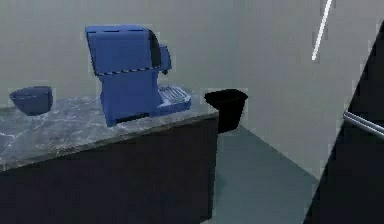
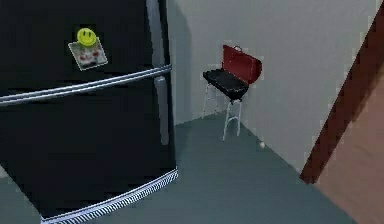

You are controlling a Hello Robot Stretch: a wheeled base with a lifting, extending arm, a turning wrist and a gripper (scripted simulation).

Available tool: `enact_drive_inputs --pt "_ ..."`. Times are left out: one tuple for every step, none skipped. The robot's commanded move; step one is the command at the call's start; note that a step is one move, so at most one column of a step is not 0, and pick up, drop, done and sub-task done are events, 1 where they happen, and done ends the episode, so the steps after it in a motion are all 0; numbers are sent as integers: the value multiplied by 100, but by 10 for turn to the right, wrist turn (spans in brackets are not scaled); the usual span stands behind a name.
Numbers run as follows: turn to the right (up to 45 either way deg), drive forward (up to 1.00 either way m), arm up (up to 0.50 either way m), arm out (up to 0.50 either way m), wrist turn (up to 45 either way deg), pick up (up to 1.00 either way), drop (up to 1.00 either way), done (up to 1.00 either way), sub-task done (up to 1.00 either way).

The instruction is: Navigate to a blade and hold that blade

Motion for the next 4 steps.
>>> enact_drive_inputs --pt "0 40 0 0 0 0 0 0 0" --pt "-450 0 0 0 0 0 0 0 0" --pt "-450 0 0 0 0 0 0 0 0" --pt "-450 0 0 0 0 0 0 0 0"
